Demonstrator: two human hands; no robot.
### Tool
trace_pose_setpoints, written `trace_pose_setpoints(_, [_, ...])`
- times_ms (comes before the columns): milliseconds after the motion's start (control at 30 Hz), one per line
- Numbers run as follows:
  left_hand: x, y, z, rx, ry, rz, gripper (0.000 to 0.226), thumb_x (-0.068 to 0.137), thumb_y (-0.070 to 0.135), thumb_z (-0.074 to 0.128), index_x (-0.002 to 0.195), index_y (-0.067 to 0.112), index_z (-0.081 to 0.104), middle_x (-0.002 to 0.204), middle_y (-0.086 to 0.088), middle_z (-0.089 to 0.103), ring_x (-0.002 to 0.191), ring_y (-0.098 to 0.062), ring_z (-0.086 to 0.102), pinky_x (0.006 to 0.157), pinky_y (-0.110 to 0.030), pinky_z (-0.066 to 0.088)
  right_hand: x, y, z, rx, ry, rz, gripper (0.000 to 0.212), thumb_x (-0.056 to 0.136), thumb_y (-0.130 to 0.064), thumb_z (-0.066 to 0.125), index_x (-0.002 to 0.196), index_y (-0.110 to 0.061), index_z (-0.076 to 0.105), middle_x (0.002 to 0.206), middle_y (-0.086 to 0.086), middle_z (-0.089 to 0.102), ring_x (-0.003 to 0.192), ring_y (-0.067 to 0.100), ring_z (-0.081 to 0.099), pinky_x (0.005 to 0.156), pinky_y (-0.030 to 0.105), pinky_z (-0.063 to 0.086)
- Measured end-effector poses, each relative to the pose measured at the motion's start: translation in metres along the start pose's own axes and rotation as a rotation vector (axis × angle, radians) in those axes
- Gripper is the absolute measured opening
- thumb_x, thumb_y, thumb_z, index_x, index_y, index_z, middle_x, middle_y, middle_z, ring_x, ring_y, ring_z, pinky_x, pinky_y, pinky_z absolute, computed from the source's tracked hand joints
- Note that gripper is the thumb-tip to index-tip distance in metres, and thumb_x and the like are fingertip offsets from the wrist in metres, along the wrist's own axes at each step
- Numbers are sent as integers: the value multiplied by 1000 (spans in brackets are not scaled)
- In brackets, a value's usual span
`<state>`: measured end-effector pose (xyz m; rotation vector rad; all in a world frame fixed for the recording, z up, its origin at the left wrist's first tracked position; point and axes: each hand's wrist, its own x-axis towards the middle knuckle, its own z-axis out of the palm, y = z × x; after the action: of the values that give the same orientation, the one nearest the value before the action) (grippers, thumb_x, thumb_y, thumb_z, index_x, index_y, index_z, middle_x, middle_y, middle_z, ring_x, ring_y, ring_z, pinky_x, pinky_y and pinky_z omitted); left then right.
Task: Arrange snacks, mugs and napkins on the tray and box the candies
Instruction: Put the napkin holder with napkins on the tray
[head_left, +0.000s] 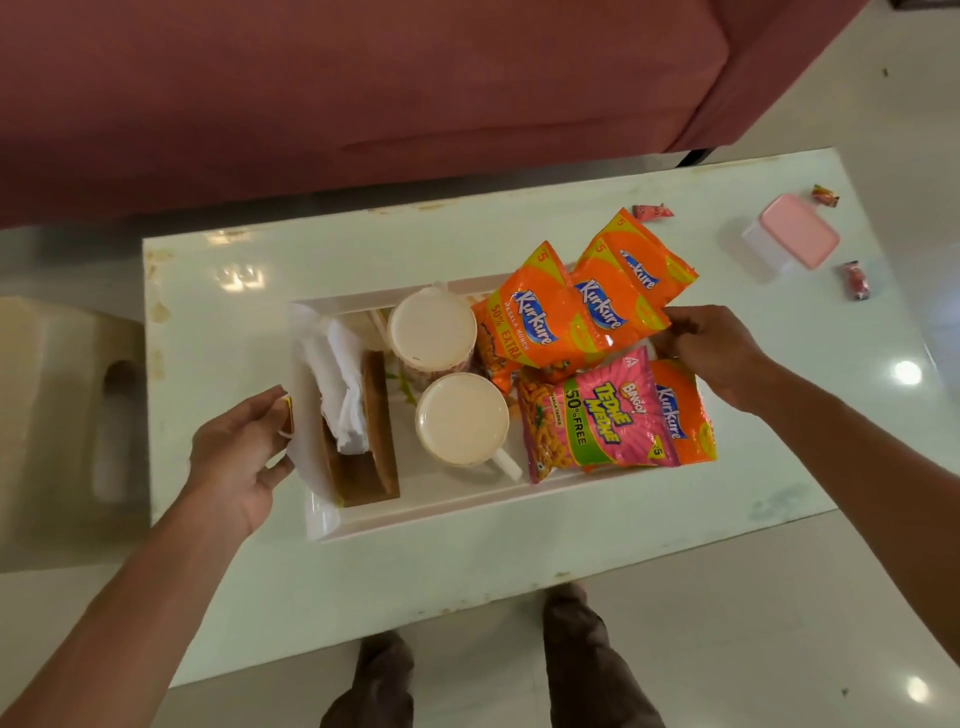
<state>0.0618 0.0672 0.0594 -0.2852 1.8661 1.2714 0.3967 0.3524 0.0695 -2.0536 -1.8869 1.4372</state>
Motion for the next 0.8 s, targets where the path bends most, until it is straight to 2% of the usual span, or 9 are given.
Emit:
trace_pose_setpoints(133, [-16, -9, 45, -2, 22, 6, 21, 99, 10, 61, 117, 20, 69, 83, 2, 65, 75, -14, 60, 74, -33, 52, 22, 18, -37, -2, -13, 5, 37, 99, -5, 51, 131, -17, 65, 120, 5, 70, 97, 23, 69, 83, 36, 54])
trace_pose_setpoints(300, [-24, -22, 102, 2, 58, 4, 19, 99, 10, 61, 112, 20, 70, 81, 2, 65, 73, -15, 59, 70, -31, 51, 52, 40, -74, -1, 3, 4, 37, 98, -7, 52, 132, -19, 64, 122, 3, 69, 101, 24, 69, 93, 42, 55])
trace_pose_setpoints(433, [-23, -31, 138, -8, 80, 3, 18, 99, 11, 62, 110, 22, 70, 80, 2, 64, 71, -15, 58, 67, -29, 49, 76, 55, -93, 0, 22, 11, 36, 99, -9, 52, 132, -19, 63, 124, 4, 68, 101, 25, 68, 90, 42, 54])
trace_pose_setpoints(567, [-17, -34, 162, 14, 102, -1, 19, 99, 10, 62, 108, 23, 72, 81, 2, 66, 69, -14, 58, 66, -29, 50, 95, 68, -101, 7, 18, 41, 36, 100, -10, 52, 133, -19, 63, 126, 4, 68, 106, 27, 68, 95, 48, 54])
trace_pose_setpoints(800, [-7, -32, 182, 43, 165, 0, 24, 97, 6, 61, 105, 23, 74, 76, 4, 66, 60, -12, 54, 65, -28, 51, 118, 81, -98, 46, -2, 42, 37, 96, -5, 56, 131, -16, 65, 123, 5, 69, 103, 26, 68, 97, 44, 54])
